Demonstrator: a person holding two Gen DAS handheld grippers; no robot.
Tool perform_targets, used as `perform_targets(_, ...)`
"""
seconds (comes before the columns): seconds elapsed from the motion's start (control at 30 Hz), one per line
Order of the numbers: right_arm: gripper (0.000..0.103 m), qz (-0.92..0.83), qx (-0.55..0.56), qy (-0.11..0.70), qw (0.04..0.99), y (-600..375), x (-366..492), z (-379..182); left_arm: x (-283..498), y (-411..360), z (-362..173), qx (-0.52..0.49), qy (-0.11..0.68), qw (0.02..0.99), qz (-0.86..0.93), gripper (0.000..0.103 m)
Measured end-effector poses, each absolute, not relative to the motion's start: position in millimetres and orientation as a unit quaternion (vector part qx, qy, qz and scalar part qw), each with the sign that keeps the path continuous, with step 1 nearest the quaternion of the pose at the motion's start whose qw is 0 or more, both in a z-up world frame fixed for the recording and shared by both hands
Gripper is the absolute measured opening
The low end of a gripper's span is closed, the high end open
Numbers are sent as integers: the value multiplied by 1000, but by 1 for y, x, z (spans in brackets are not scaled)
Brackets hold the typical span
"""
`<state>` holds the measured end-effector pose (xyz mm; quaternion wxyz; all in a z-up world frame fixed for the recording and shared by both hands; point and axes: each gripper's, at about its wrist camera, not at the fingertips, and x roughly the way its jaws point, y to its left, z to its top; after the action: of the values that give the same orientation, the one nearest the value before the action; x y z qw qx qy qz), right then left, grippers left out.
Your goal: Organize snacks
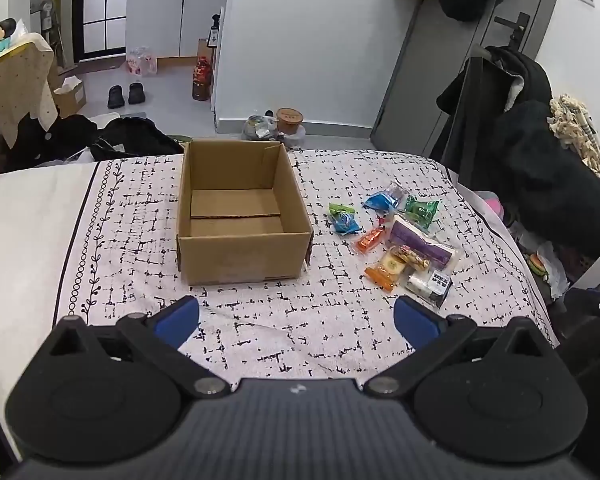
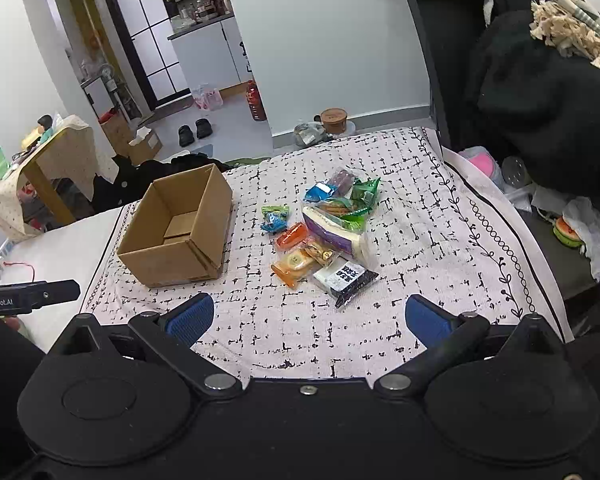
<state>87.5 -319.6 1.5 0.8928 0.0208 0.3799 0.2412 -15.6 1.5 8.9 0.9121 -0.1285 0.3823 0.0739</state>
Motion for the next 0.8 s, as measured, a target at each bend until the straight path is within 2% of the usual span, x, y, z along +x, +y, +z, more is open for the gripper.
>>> perform_targets(0.8,103,242,19,381,892,-317,87,5,-20,6,16,-135,374,914,79,103)
